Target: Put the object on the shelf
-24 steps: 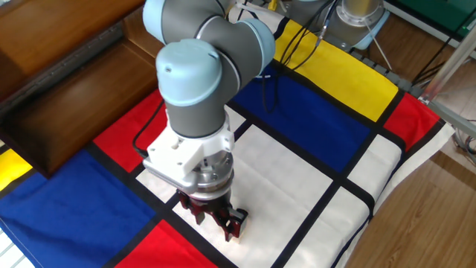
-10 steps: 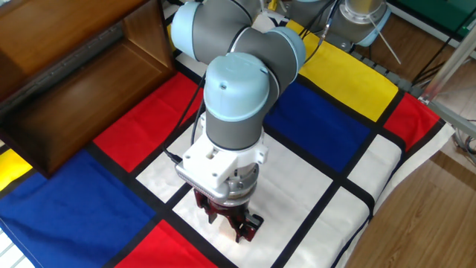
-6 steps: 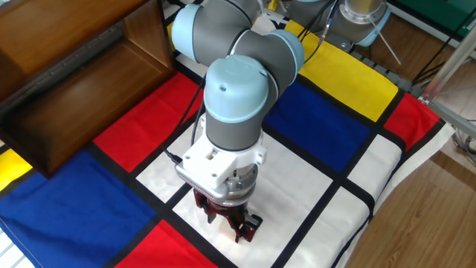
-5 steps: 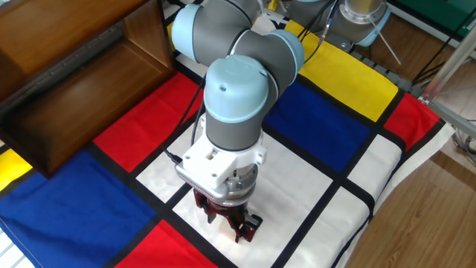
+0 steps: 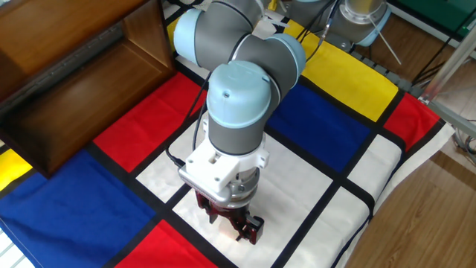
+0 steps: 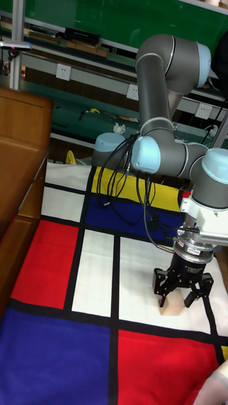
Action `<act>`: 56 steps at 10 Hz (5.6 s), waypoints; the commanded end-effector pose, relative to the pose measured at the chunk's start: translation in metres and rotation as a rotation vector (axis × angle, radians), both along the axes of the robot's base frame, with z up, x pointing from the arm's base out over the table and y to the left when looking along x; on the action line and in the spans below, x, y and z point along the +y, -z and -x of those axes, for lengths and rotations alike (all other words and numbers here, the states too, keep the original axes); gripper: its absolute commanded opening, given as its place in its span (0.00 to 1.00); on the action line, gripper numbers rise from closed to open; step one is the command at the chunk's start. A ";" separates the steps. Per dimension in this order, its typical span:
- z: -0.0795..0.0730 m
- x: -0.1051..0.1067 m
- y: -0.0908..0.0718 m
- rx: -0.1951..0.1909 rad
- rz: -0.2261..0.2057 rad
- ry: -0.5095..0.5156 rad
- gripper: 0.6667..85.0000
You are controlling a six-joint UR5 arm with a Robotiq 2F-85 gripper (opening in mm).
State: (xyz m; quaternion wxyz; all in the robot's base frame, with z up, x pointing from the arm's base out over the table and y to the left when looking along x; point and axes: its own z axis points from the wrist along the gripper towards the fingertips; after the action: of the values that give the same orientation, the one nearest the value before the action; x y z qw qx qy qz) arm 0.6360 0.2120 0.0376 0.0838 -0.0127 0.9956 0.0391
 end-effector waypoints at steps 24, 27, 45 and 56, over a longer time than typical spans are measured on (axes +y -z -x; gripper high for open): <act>0.002 -0.010 0.024 0.011 0.004 0.079 0.66; 0.003 -0.010 0.027 0.015 0.002 0.109 0.30; 0.025 -0.084 -0.116 0.080 0.043 0.043 0.00; -0.001 -0.087 -0.119 -0.019 0.039 0.132 0.00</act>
State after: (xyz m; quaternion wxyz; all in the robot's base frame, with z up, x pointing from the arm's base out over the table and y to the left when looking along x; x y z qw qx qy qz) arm 0.6348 0.1250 0.1549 0.0905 0.0414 0.9950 0.0110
